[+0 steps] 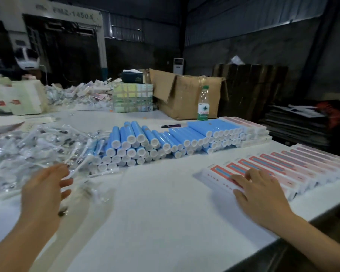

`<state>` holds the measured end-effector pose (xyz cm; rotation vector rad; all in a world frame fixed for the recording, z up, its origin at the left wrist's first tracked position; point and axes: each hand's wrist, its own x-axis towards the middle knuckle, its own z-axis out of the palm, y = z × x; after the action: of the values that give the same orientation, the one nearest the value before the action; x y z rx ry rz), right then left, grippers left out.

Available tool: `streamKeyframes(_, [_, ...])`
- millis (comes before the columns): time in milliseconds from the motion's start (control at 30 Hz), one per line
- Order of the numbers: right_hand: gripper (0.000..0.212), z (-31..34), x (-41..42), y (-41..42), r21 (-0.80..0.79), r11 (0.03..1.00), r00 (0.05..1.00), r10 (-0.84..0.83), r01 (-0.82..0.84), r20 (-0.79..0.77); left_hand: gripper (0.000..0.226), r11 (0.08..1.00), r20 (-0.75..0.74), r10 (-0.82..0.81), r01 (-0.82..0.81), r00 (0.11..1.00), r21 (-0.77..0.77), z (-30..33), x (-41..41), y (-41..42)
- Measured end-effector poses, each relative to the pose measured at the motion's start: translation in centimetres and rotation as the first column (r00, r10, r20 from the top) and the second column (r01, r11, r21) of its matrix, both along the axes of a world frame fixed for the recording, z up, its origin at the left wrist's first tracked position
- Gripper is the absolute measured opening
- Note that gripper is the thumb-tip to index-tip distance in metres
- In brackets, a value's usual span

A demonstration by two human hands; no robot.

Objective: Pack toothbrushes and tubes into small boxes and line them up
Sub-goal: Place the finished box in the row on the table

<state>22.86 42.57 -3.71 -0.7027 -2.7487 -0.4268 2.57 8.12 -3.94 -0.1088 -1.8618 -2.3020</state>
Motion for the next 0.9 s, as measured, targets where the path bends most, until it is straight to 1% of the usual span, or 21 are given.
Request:
streamKeyframes(33, [0.041, 0.6, -0.3, -0.6, 0.030, 0.999, 1.000, 0.019, -0.019, -0.009, 0.015, 0.999, 0.024, 0.038, -0.038, 0.999, 0.020, 0.2, 0.2, 0.0])
streamKeyframes(67, [0.037, 1.2, -1.0, -1.5, 0.048, 0.996, 0.996, 0.074, -0.072, -0.056, 0.010, 0.997, 0.033, 0.062, -0.064, 0.998, 0.046, 0.2, 0.0, -0.1])
streamKeyframes(100, [0.033, 1.6, -1.9, -2.8, 0.030, 0.987, 0.976, 0.163, -0.160, -0.145, 0.007, 0.994, 0.042, 0.104, -0.105, 0.994, 0.028, 0.3, -0.1, -0.2])
streamKeyframes(133, [0.027, 1.9, -3.0, -4.2, 0.026, 0.961, 0.930, 0.272, -0.275, -0.247, 0.006, 0.993, 0.030, 0.119, -0.118, 0.993, -0.009, 0.4, 0.0, -0.2])
streamKeyframes(200, [0.015, 2.7, -5.5, -7.5, -0.091, 0.899, 0.869, 0.383, -0.429, -0.312, 0.014, 0.991, 0.014, 0.121, -0.120, 0.993, -0.060, 0.3, -0.1, -0.2])
streamKeyframes(233, [0.015, 2.8, -7.3, -9.2, -0.157, 0.854, 0.842, 0.429, -0.496, -0.328, 0.019, 0.989, 0.004, 0.122, -0.121, 0.993, -0.089, 0.2, 0.0, -0.4])
streamKeyframes(300, [0.018, 2.5, -10.4, -11.4, -0.249, 0.784, 0.812, 0.487, -0.569, -0.322, 0.024, 0.985, -0.023, 0.090, -0.092, 0.996, -0.148, 0.1, 0.3, 0.2])
streamKeyframes(367, [0.020, 2.0, -13.9, -14.2, -0.322, 0.730, 0.797, 0.531, -0.603, -0.288, 0.026, 0.968, -0.049, 0.099, -0.107, 0.994, -0.228, -0.1, 0.5, 0.1])
streamKeyframes(433, [0.023, 1.0, -16.3, -16.5, -0.391, 0.697, 0.798, 0.544, -0.601, -0.258, 0.029, 0.937, -0.090, 0.108, -0.132, 0.990, -0.324, -0.2, 0.7, -0.2])
streamKeyframes(467, [0.025, 0.3, -17.1, -17.3, -0.414, 0.692, 0.804, 0.544, -0.592, -0.240, 0.030, 0.919, -0.106, 0.094, -0.127, 0.990, -0.373, -0.2, 0.7, -0.3])
streamKeyframes(533, [0.033, -1.0, -17.8, -18.0, -0.403, 0.697, 0.802, 0.556, -0.593, -0.219, 0.030, 0.888, -0.116, 0.059, -0.105, 0.992, -0.448, -0.5, 0.6, -0.3])
streamKeyframes(600, [0.036, -1.8, -18.1, -17.9, -0.392, 0.674, 0.777, 0.579, -0.626, -0.246, 0.026, 0.877, -0.111, 0.037, -0.086, 0.993, -0.473, -0.5, 0.5, -0.2])
streamKeyframes(667, [0.035, -1.9, -18.2, -17.6, -0.404, 0.642, 0.757, 0.591, -0.651, -0.280, 0.021, 0.867, -0.111, 0.020, -0.073, 0.994, -0.492, -0.4, 0.6, -0.1])
streamKeyframes(733, [0.029, -1.9, -18.2, -17.7, -0.402, 0.647, 0.759, 0.597, -0.648, -0.262, 0.019, 0.853, -0.125, 0.034, -0.094, 0.992, -0.513, -0.1, 0.7, -0.4])
streamKeyframes(800, [0.024, -2.0, -18.2, -18.2, -0.374, 0.657, 0.754, 0.603, -0.655, -0.261, 0.018, 0.844, -0.106, 0.090, -0.132, 0.990, -0.521, 1.2, 0.3, -1.8])
streamKeyframes(833, [0.023, -2.0, -18.3, -18.3, -0.371, 0.656, 0.752, 0.599, -0.658, -0.275, 0.018, 0.825, -0.088, 0.123, -0.151, 0.988, -0.544, 2.1, -0.2, -2.8])
streamKeyframes(867, [0.023, -2.0, -18.3, -18.4, -0.382, 0.650, 0.753, 0.591, -0.657, -0.289, 0.017, 0.774, -0.085, 0.161, -0.179, 0.983, -0.607, 3.2, -1.0, -4.2])
streamKeyframes(900, [0.024, -2.0, -18.3, -18.5, -0.399, 0.645, 0.758, 0.581, -0.651, -0.298, 0.019, 0.684, -0.098, 0.200, -0.210, 0.975, -0.698, 4.3, -1.8, -5.7])
